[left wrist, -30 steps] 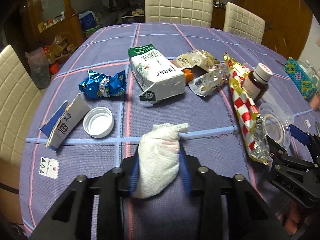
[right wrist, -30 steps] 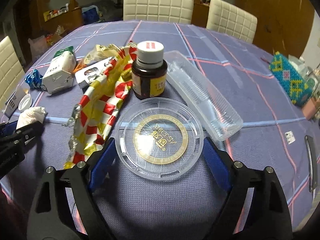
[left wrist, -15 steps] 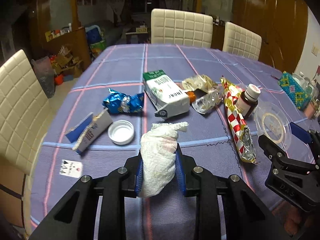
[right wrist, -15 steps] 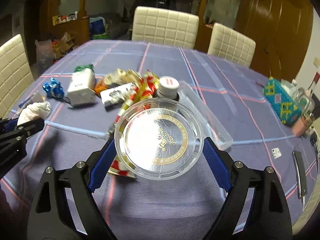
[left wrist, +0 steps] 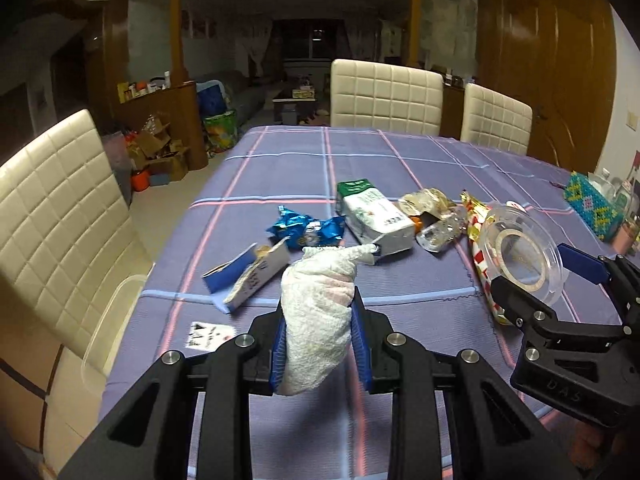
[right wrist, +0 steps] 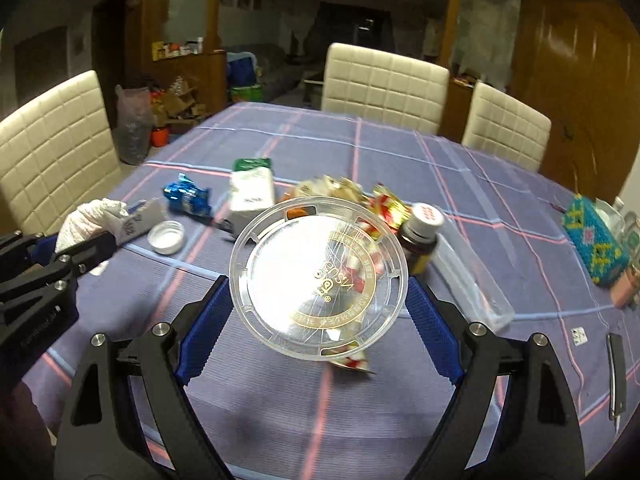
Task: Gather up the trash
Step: 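Carry the tissue and clear lid toward the plastic bin on the chair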
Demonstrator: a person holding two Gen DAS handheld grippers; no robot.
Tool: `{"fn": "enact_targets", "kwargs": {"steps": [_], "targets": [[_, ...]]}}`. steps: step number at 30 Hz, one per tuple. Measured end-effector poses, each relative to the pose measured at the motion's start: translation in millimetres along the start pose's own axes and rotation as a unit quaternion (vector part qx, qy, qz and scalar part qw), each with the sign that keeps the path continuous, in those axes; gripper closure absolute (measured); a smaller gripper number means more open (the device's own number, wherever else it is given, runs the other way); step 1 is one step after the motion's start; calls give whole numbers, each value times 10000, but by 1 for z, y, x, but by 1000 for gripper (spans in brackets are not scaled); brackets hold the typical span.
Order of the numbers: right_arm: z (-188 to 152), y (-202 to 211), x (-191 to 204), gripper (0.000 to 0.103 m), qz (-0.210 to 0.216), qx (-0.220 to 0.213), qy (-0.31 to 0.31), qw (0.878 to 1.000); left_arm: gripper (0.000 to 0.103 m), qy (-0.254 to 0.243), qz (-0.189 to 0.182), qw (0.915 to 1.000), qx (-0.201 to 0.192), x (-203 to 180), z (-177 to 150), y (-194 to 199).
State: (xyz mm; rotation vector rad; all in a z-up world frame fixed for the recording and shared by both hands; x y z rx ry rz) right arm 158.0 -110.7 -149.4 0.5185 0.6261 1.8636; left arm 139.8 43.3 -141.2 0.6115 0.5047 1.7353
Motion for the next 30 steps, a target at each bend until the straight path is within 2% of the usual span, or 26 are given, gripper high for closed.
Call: {"fn": "enact_targets", "kwargs": {"steps": [7,13,30], "targets": [[10,-7,35,17,268,30,173,9995,76,354,215,9991,9,39,-3,-1],[16,-26,76,18,671,215,415,9966,76,656,443,9968,108,80,-10,-11],[47,-79,174,17,1117,394,1020,9877,76,1213,920,9873,452,186,-19,-53]]}}
Point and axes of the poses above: each gripper's, at about its wrist camera, not at the fingertips, and y roughly against the way its jaws point, x to its left, z to its top, the point moved 10 cm from there along -y, roughly the way its jaws point, and after that the axes turned 14 degrees about z, right-handed, at the moved point
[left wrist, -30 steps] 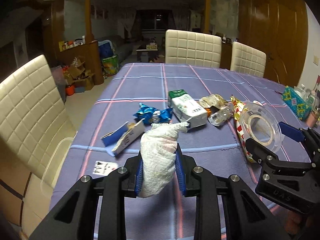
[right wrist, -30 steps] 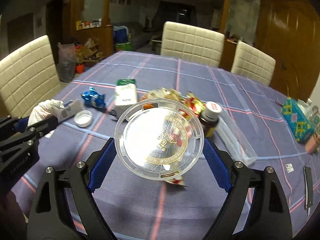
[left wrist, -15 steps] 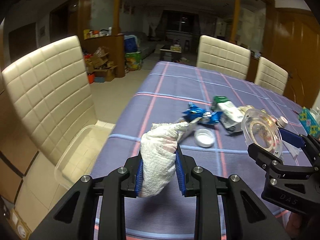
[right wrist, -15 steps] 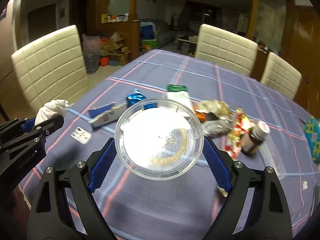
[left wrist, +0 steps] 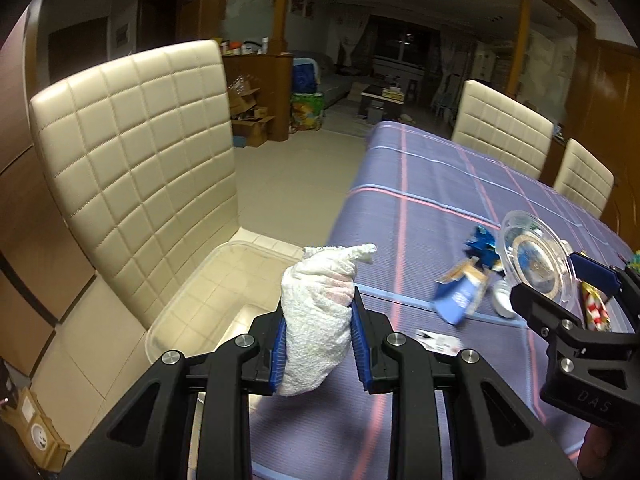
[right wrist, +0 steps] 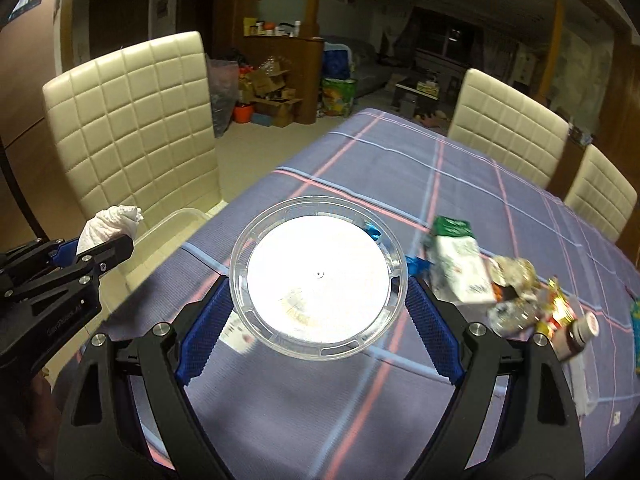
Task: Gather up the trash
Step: 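Carry the tissue and clear lid toward the plastic bin on the chair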
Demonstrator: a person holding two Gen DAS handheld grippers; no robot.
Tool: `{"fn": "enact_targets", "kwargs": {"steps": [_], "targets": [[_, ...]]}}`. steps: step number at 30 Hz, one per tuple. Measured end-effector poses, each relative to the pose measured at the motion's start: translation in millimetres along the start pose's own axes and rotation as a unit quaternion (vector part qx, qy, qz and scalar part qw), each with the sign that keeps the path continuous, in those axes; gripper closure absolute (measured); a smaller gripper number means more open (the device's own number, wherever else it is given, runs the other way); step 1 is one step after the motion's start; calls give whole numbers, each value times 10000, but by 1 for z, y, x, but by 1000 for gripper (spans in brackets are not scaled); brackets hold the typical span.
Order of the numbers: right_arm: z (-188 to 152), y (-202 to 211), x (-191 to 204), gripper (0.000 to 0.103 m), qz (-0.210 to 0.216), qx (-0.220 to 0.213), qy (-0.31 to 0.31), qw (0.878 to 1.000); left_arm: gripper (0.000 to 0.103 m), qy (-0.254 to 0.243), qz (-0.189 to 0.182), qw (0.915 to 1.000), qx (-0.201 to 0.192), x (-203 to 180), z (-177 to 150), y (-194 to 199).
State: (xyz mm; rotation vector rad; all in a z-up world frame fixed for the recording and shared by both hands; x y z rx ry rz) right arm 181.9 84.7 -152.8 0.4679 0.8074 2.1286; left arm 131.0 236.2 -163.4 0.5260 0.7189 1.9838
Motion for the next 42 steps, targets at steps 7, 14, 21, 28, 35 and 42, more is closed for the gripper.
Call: {"fn": "enact_targets", "kwargs": {"steps": [7,14,21,28,35,42], "targets": [[21,-26,20,17,41,73,165,9998,76,66,118,9998,121,24,7,-24],[40,-49,38,17,157,60,217,9996,75,155,18,9996,219,34,10,-43],[39,-68,40,17,180,223,186,9994,25,335,-158,9992,172,41,15,-52],[41,-73,39,17,80,218,243,9994,24,392,55,9990,217,53,10,-61],[43,-79,51,17,216,255,300,9990,24,424,208,9987,200,66,6,-59],[48,-80,70,17,323,176,445,9983,24,441,494,9977,145,85,7,-55]]}}
Point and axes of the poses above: each gripper's, at about its wrist camera, not at the fingertips, and y roughly against the way its jaws point, x to its left, z to its top, the point moved 10 cm from there along -y, roughly the way its jaws point, and after that the axes turned 14 degrees about z, right-handed, at the moved point
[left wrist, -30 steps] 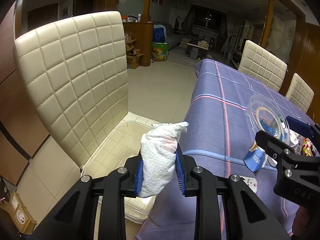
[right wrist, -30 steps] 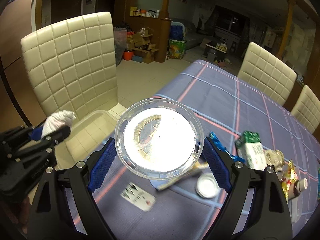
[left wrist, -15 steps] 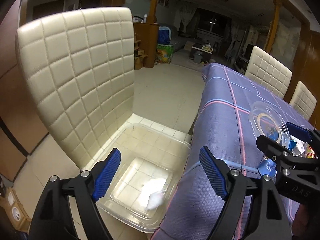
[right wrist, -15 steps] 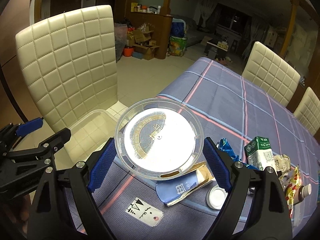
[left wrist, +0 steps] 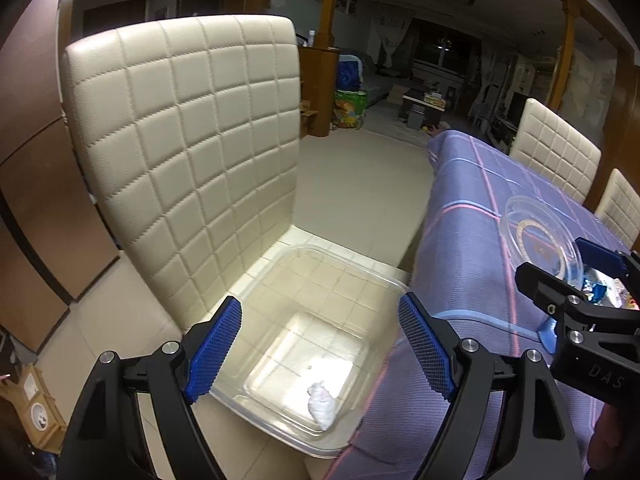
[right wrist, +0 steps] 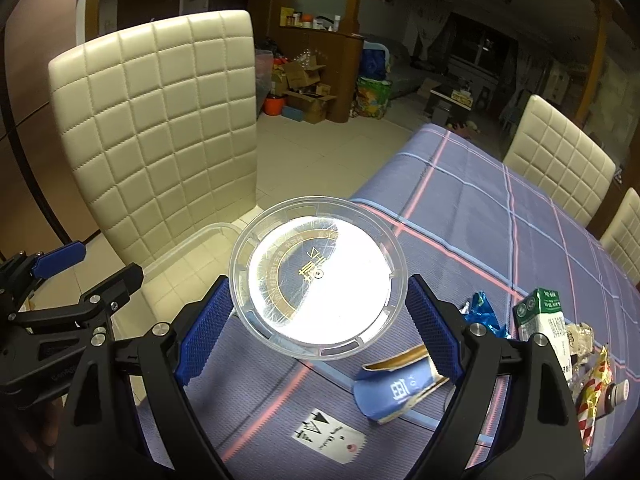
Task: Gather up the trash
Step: 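Carry the tissue and clear lid toward the plastic bin on the chair, then open the left tool to drop the tissue into the bin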
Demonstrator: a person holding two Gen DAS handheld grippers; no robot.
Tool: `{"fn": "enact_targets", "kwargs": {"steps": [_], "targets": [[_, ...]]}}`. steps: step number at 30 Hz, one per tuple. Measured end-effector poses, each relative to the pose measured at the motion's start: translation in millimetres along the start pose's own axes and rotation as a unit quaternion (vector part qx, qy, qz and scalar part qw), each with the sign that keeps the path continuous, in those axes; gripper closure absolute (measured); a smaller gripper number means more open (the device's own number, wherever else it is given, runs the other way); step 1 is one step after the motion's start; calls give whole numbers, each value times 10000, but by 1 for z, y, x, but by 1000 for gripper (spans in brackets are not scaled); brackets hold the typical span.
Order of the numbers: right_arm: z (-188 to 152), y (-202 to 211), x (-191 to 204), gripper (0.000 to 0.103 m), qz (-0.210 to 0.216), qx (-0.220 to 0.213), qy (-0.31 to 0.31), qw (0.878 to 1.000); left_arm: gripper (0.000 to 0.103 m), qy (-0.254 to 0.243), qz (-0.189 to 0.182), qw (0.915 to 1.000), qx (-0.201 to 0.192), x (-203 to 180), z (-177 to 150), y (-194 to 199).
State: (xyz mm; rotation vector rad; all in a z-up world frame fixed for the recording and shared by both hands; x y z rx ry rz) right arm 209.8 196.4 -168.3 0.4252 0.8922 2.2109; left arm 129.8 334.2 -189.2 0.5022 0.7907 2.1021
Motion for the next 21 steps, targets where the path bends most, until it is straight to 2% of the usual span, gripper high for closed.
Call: {"fn": "enact_targets", "kwargs": {"steps": [21], "targets": [[34,-3,32,16,261,-308,356,9985,24,168,537,9984,-82,42,8,-1]]}}
Point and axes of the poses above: each gripper's, at about its wrist camera, not at the fingertips, and y roughly against the way its jaws point, x to its left, z to its top, the point moved 10 cm from there along -y, roughly the way its jaws point, and after that the axes turned 14 degrees about z, right-handed, at the moved point
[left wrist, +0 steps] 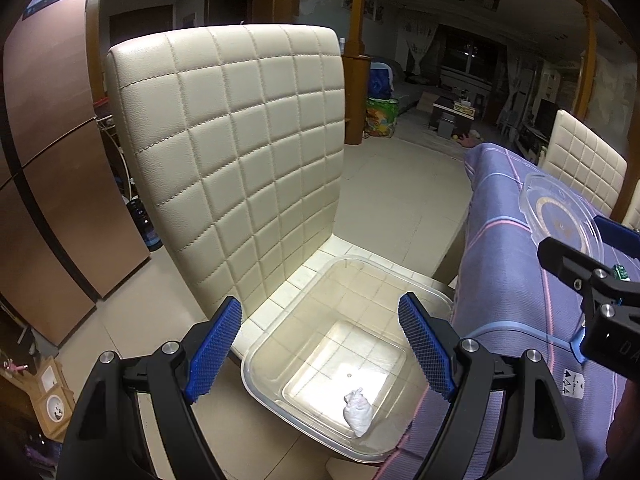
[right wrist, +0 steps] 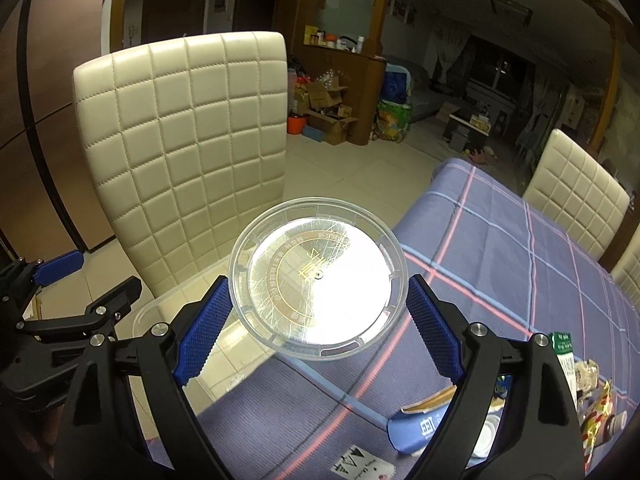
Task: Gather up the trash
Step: 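Open the left tool to drop the tissue into the bin, then move both tools back over the table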
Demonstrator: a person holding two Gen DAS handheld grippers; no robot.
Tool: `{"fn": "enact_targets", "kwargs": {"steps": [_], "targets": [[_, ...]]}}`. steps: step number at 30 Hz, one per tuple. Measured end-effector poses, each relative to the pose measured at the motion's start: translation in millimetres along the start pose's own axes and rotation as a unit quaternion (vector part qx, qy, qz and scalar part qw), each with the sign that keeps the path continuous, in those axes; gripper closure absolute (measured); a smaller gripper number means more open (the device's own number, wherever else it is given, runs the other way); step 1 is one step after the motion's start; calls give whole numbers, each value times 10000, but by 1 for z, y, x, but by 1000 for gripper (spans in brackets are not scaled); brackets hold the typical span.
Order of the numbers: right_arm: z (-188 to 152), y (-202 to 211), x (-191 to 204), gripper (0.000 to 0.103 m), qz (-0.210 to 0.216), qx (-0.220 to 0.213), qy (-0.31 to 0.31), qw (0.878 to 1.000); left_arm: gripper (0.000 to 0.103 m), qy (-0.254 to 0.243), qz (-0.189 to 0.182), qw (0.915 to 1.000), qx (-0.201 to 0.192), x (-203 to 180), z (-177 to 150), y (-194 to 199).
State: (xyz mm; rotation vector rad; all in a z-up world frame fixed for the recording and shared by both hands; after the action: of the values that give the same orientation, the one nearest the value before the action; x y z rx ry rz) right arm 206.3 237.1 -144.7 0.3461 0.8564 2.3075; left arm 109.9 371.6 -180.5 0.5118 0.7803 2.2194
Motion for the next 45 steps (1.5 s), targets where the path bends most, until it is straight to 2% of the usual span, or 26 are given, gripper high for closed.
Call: {"fn": "enact_targets", "kwargs": {"steps": [6,8,9,18,28,36,41,45], "targets": [[11,-4,8,16,51,-100,93,9999,24,31,76,10000,44,5,-1,-5],[12,-4,9,8,60,-112,110,9999,24,45,90,9999,54,6,-1,-6],[14,-3,9,8,38,-141,111,9998,24,49,94,9999,58,7,-1,-6],[11,11,5,8,-139,-276,203,9993,24,22,45,10000,54,0,1,-1],[-9,50,-17,11,-306,-365,-50,9989,24,-95,-114,9998,-165,-19,3,36],[-41,103,-62,15,-578,-494,-518,9958,24,-387,-500,9973,-375,-69,3,79],[-73,144,-106,17,-894,-579,-943,9898,24,-725,-875,9920,-554,-121,-5,115],[-104,175,-147,18,-1211,-626,-1309,9820,24,-1066,-1220,9853,-536,-169,-20,137]]}}
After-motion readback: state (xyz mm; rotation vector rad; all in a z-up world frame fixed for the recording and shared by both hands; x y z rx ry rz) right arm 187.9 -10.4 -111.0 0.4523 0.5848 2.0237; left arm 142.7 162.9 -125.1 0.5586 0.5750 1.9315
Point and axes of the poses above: each gripper's, at about its wrist camera, not at the fingertips, and y roughly against the way its jaws point, x to its left, z to its top, the point moved 10 cm from there along -y, roughly the way its jaws point, and after that the axes turned 14 degrees about z, right-handed, at the moved point
